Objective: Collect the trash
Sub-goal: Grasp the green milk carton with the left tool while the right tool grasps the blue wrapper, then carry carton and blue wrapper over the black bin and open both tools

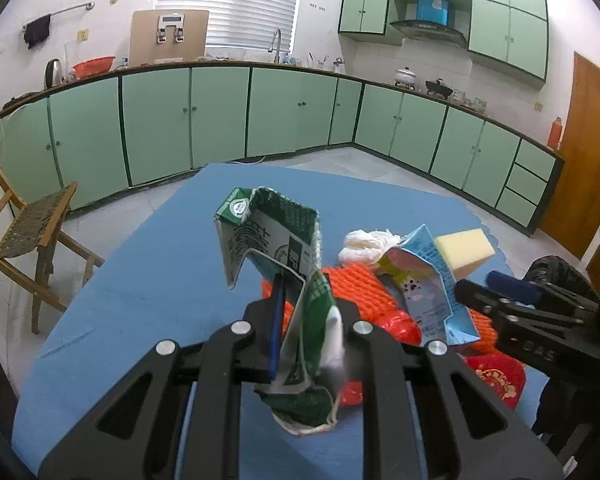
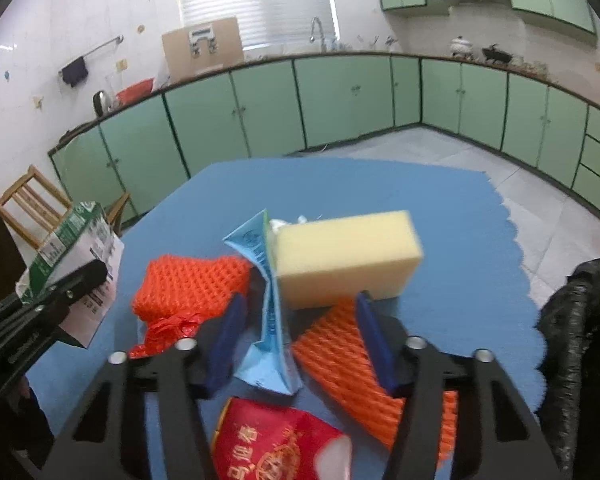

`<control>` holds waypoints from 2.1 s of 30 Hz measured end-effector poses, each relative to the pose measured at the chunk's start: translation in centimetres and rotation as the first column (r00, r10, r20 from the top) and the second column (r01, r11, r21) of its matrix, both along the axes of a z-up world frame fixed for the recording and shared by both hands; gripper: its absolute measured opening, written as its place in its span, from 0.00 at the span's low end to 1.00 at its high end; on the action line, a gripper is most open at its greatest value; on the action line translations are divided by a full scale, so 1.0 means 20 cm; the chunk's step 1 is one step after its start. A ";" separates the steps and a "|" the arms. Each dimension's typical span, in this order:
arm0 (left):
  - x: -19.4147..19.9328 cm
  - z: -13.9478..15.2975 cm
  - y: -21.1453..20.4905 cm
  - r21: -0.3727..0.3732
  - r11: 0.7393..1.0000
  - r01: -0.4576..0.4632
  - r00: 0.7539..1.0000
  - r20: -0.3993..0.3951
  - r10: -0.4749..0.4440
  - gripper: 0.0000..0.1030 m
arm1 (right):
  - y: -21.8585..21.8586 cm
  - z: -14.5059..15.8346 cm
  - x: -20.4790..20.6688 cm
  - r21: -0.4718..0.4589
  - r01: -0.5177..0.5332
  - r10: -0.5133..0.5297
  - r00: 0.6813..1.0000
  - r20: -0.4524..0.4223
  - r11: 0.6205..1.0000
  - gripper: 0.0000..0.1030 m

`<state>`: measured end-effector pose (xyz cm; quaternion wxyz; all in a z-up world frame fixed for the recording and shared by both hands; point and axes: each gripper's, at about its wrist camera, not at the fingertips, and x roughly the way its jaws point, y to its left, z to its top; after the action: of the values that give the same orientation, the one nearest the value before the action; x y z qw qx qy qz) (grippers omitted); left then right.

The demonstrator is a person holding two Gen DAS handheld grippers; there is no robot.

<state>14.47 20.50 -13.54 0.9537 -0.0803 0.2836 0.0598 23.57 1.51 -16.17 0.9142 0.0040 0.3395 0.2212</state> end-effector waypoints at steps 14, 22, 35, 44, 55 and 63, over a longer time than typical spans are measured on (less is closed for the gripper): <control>0.01 -0.04 -0.03 -0.004 1.000 0.012 1.000 -0.005 -0.012 0.15 | 0.13 -0.06 0.04 -0.068 -0.064 0.060 0.997 -0.057 0.996 0.13; 0.01 -0.04 -0.05 0.005 1.000 0.015 1.000 -0.006 -0.015 0.15 | 0.17 -0.05 0.05 -0.057 -0.095 0.090 0.993 -0.083 0.994 0.10; -0.02 0.04 -0.11 0.026 0.999 0.037 0.999 0.029 -0.037 0.15 | 0.03 0.12 -0.04 0.055 -0.081 0.083 0.996 -0.038 0.995 0.10; -0.01 0.15 -0.27 0.039 0.994 0.104 0.992 0.068 -0.107 0.15 | -0.16 0.30 -0.12 0.075 -0.023 0.020 0.999 0.030 0.997 0.10; 0.05 0.22 -0.67 0.030 0.966 0.258 0.959 0.113 -0.260 0.15 | -0.59 0.44 -0.23 0.066 0.122 -0.128 0.988 0.091 0.990 0.10; 0.12 0.21 -1.03 0.008 0.922 0.387 0.914 0.131 -0.385 0.15 | -1.03 0.45 -0.31 0.046 0.290 -0.293 0.950 0.104 0.956 0.10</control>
<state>16.78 -0.13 -9.39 0.9624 -0.0351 0.2316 -0.1376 17.46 -19.07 -7.18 0.9539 0.0560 0.2811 0.0889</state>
